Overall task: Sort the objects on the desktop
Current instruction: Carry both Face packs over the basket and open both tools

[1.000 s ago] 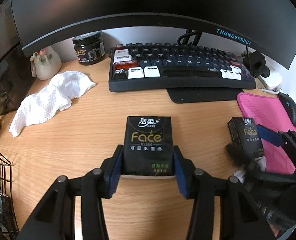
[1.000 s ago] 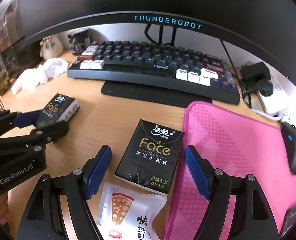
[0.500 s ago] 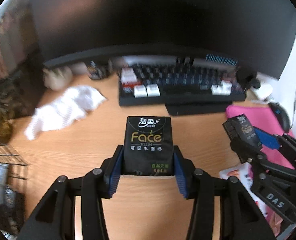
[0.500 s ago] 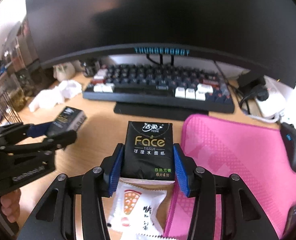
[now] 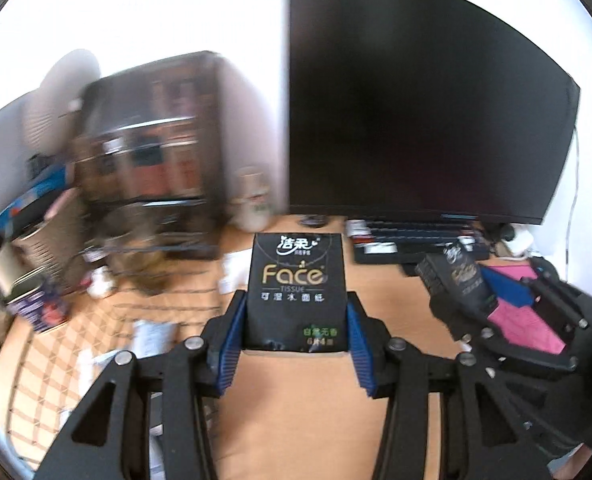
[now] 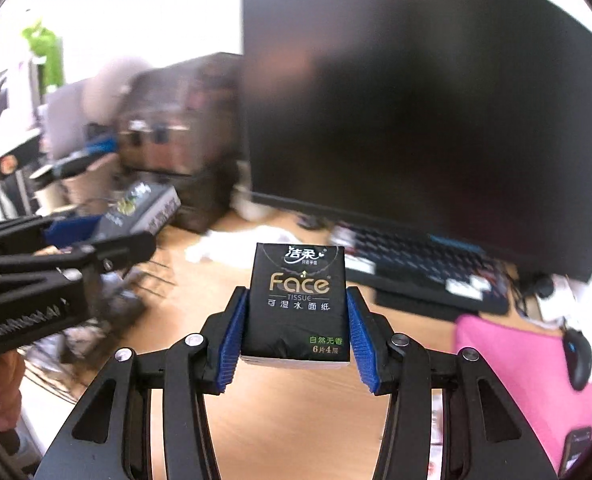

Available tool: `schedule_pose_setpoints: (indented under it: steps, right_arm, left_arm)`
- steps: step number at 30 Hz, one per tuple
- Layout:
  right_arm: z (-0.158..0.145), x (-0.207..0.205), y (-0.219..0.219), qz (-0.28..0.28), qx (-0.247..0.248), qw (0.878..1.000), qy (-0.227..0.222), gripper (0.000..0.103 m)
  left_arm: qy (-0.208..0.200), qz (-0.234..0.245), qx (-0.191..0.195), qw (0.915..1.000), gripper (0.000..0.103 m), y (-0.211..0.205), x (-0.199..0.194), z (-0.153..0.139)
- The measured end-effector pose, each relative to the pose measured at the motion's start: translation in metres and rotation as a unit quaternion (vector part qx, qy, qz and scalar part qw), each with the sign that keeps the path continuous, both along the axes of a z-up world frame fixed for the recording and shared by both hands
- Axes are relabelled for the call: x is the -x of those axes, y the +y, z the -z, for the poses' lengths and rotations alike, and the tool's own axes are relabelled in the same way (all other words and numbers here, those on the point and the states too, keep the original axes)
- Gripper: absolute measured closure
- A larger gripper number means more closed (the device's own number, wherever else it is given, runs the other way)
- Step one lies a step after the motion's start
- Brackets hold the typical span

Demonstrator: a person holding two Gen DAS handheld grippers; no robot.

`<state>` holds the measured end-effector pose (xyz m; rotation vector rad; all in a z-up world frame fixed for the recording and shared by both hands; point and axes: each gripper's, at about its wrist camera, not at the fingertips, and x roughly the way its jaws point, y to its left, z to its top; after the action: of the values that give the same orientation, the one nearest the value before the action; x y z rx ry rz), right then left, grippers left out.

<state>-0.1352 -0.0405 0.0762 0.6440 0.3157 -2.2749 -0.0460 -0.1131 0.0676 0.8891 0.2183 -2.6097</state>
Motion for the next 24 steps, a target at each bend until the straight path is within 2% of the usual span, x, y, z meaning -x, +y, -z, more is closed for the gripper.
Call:
schedule_pose_setpoints:
  steps: [6, 12, 18, 24]
  right_arm:
    - [-0.015, -0.064, -0.068, -0.076, 0.006, 0.997, 0.015, 0.056]
    - [-0.008, -0.110, -0.120, -0.128, -0.004, 0.992, 0.010, 0.056]
    - [0.001, -0.125, -0.153, -0.153, -0.014, 0.988, 0.003, 0.056]
    - [0.008, -0.119, -0.167, -0.157, -0.022, 0.987, -0.008, 0.056]
  left_arm:
    - [0.001, -0.057, 0.001, 0.9984, 0.051, -0.052, -0.064, 0.005]
    - [-0.021, -0.108, -0.022, 0.9937, 0.051, -0.103, -0.101, 0.026]
    - [-0.011, -0.125, -0.038, 0.9914, 0.051, -0.128, -0.116, 0.027]
    - [-0.014, -0.132, -0.046, 0.9901, 0.051, -0.134, -0.116, 0.031]
